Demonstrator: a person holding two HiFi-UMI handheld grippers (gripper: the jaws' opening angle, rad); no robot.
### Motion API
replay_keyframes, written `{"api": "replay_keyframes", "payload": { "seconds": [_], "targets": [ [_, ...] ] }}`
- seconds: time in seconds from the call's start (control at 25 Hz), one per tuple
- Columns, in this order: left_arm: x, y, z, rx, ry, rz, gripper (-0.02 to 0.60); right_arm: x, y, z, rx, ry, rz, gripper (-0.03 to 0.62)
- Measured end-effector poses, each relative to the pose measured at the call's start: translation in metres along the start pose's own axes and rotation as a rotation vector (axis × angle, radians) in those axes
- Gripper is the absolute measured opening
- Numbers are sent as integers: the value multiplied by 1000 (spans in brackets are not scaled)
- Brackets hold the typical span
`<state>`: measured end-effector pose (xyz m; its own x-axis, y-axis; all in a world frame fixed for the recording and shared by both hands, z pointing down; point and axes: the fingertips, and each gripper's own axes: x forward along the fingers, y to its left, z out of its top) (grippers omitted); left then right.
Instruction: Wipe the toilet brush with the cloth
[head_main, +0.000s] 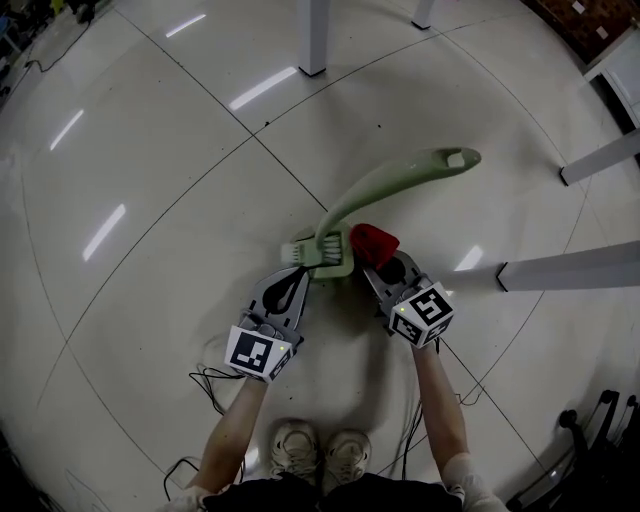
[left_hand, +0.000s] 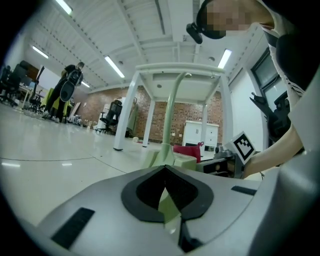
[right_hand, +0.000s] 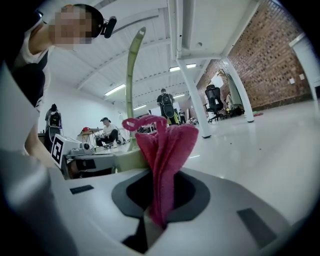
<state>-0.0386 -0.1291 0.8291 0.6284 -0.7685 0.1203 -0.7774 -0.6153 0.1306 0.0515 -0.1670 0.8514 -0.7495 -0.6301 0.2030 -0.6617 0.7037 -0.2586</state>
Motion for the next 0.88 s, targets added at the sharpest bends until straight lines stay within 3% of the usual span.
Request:
{"api": "replay_keyframes", "payload": {
  "seconds": [0.32, 0.56, 0.88],
  "targets": [
    [0, -1, -1, 12, 6, 8, 4, -37, 48, -21, 76, -22, -64, 32],
    [3, -2, 0, 31, 14, 0, 5, -47, 46, -22, 75, -40, -200, 32],
    [6, -1, 4, 21, 1, -18, 5, -30, 73, -24, 59, -33, -159, 32]
  ]
}}
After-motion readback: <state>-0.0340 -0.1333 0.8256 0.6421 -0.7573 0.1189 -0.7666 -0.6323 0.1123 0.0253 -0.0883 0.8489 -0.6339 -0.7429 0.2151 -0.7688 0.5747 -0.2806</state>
